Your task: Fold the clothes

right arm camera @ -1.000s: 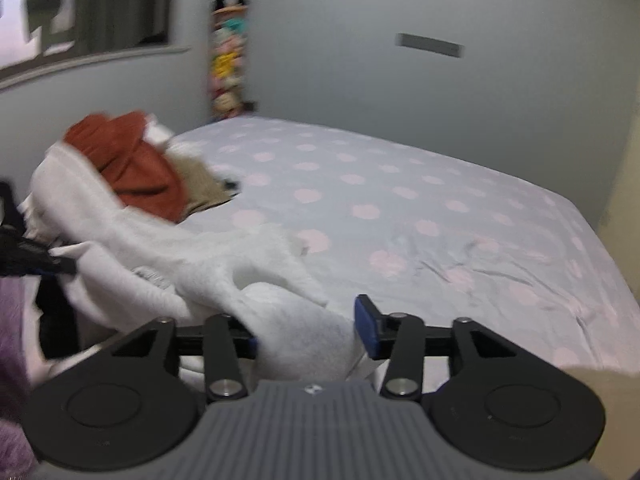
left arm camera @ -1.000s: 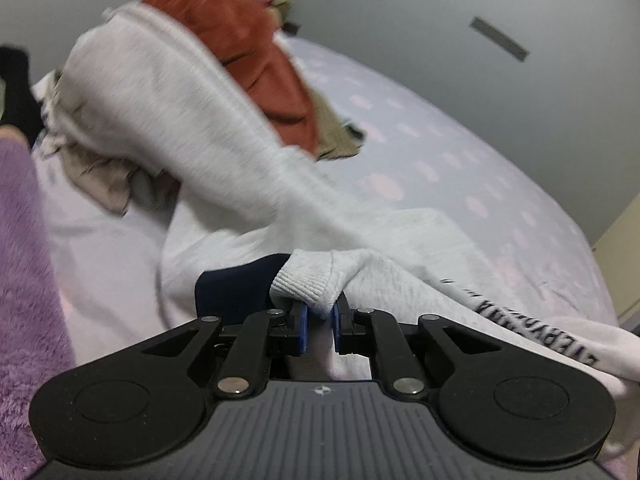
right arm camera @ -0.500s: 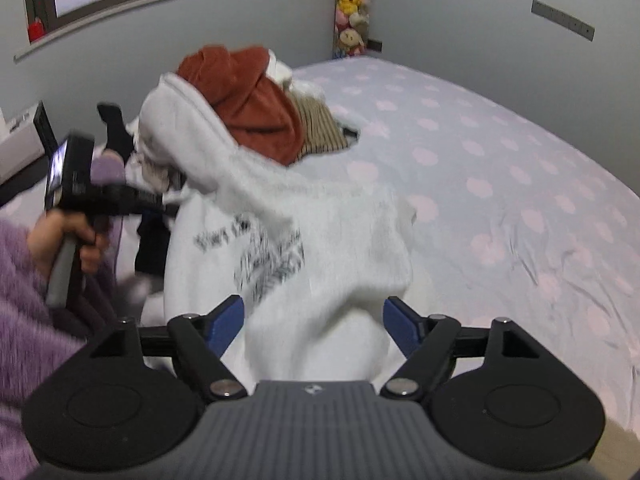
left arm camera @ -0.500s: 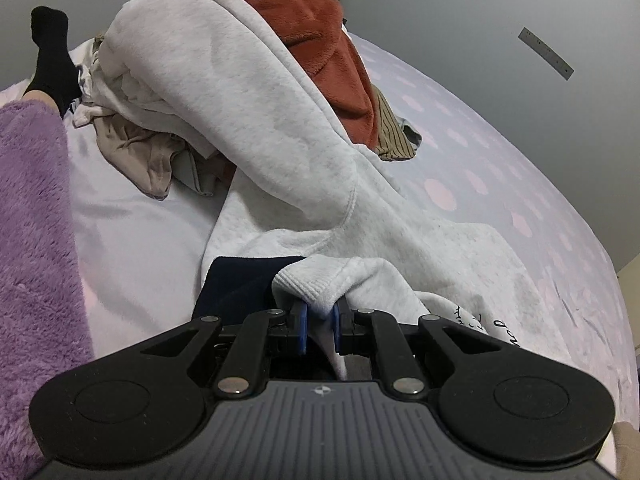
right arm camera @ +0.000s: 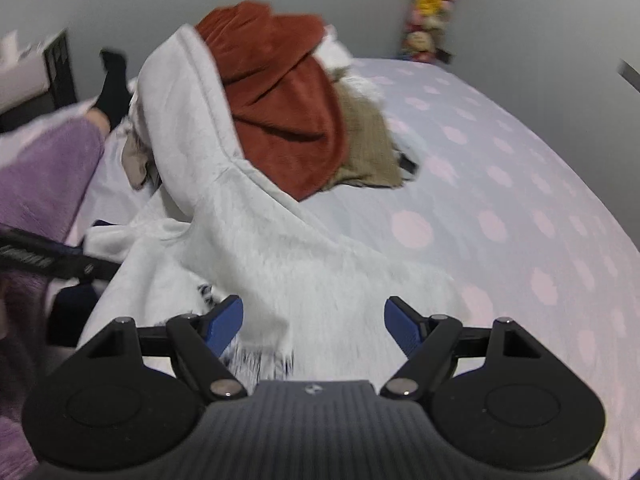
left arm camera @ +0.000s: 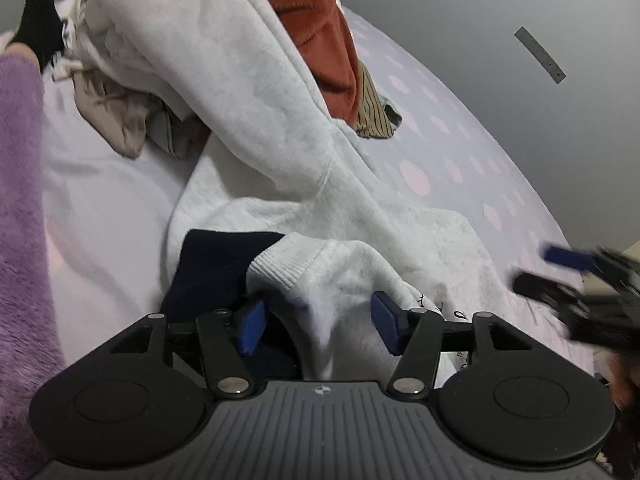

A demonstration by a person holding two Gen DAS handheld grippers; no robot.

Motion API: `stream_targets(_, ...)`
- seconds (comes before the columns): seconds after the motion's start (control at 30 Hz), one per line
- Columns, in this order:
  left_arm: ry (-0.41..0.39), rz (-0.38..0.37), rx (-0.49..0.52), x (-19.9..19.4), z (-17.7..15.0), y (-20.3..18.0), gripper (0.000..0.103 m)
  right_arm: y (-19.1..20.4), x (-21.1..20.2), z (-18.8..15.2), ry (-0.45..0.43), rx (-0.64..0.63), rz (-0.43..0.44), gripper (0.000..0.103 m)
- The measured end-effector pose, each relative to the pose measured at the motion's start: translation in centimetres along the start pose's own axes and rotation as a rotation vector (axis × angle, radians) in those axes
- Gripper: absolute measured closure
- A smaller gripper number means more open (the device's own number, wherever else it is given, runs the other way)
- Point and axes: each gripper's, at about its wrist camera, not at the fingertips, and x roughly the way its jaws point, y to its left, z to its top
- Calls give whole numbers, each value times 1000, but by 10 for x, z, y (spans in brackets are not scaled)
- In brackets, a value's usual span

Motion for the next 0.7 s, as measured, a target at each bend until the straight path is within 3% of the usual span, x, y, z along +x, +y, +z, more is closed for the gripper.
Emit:
stream_targets(0.17, 68, 16, -30, 28, 7, 6, 44, 3, 57, 32, 56, -108, 76, 22)
stream_targets(0.27, 88, 33, -1, 45, 7, 9, 52, 5, 89, 46, 68, -175, 98, 22)
stream_targets(0.43, 149, 30, -26, 72, 9, 23, 58, 0, 137, 64, 91, -195, 160, 22)
stream_targets(0.7, 168, 41, -7, 90, 11, 23, 61, 0, 199, 76, 108, -184, 271, 22)
